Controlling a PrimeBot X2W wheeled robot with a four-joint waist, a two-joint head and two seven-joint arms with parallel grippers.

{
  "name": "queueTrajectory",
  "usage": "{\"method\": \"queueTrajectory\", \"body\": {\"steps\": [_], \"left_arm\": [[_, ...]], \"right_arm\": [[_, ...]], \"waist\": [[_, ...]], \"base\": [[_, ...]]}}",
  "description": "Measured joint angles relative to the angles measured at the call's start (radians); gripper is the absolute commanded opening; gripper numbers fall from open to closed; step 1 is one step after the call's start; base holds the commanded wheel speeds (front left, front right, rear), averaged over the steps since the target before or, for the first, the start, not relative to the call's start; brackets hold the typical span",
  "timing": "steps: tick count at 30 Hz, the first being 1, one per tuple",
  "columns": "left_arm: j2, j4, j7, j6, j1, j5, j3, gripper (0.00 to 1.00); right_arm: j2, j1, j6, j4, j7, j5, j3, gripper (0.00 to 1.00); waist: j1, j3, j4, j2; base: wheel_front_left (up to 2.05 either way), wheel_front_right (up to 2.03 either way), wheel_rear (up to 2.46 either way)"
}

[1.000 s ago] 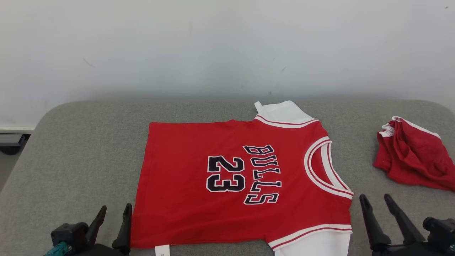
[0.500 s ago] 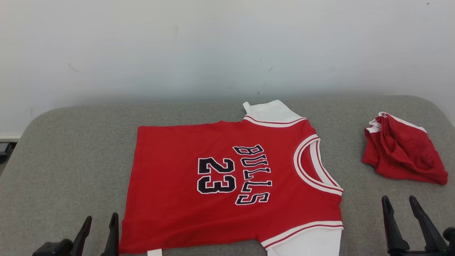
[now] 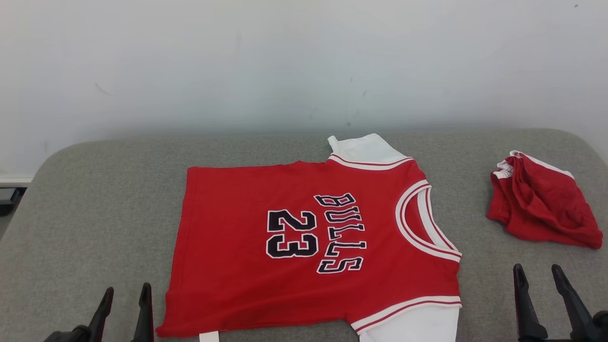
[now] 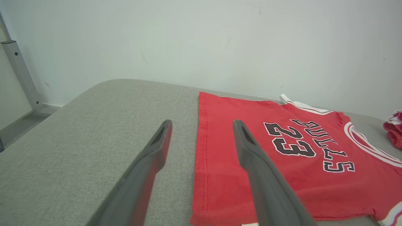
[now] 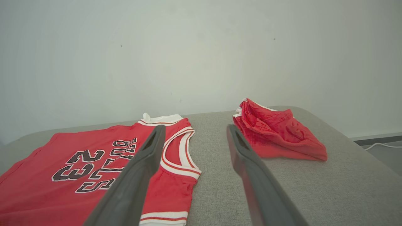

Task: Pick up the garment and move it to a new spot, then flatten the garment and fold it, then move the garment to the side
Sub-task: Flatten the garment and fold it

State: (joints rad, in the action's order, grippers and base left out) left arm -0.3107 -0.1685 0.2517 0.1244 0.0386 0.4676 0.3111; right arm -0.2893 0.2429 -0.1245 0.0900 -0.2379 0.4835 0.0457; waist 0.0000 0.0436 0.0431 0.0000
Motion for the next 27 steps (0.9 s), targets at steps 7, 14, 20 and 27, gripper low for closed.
{"method": "queueTrajectory", "body": {"steps": [7,14,20,27], "left_arm": [[0.008,0.023,-0.013,0.0,0.007,-0.03,-0.013,1.0],[0.01,0.037,-0.05,0.0,0.02,-0.065,-0.017,1.0],[0.015,0.055,-0.076,0.0,0.021,-0.08,-0.03,1.0],[0.03,0.075,-0.099,0.0,0.024,-0.089,-0.047,1.0]], "right_arm": [[0.0,0.0,0.0,-0.005,0.019,-0.03,-0.008,1.0],[0.008,0.0,0.0,-0.009,0.046,-0.057,-0.013,1.0],[0.017,0.0,0.0,-0.008,0.063,-0.074,-0.017,1.0],[0.026,0.006,0.0,0.004,0.072,-0.081,-0.027,1.0]], "waist": [[0.0,-0.003,0.004,0.0],[0.0,-0.004,0.004,0.0],[0.0,-0.005,0.003,0.0],[0.0,-0.005,0.003,0.0]], "base": [[0.0,0.0,0.0],[0.0,0.0,0.0],[0.0,0.0,0.0],[0.0,0.0,0.0]]}}
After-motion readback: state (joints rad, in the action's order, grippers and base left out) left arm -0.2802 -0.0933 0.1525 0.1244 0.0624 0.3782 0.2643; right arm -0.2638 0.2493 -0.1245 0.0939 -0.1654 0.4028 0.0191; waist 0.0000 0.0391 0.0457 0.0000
